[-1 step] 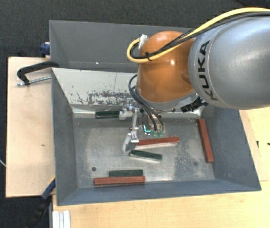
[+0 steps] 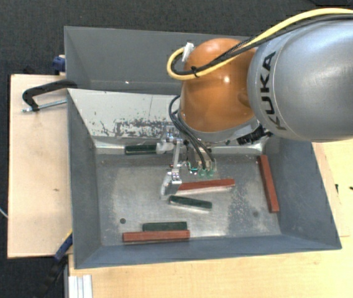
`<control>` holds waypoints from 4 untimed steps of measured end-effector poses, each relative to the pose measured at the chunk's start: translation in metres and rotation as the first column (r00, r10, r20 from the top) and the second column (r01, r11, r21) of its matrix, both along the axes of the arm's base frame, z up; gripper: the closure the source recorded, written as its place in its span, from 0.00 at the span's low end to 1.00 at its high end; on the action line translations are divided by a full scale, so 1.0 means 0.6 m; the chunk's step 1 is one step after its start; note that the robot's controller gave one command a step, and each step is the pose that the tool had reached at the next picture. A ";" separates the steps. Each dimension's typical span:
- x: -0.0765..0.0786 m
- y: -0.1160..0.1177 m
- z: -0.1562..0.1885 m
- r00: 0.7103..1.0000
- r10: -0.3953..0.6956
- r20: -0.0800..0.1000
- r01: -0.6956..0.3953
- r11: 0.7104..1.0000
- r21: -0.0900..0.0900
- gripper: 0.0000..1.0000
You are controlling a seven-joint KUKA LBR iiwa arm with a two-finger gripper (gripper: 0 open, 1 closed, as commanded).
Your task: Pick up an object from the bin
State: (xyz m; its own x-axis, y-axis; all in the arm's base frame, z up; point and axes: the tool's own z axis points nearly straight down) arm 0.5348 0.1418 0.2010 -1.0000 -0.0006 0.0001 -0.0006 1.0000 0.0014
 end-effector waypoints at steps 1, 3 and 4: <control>-0.006 -0.038 -0.059 0.997 0.072 0.006 -0.072 0.997 0.001 0.00; 0.033 -0.110 -0.206 0.949 0.317 0.002 -0.317 0.949 0.000 1.00; 0.033 -0.110 -0.206 0.949 0.317 0.002 -0.317 0.949 0.000 1.00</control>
Offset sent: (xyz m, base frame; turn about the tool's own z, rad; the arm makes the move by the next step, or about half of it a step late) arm -0.0095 -0.0484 -0.0685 -0.1027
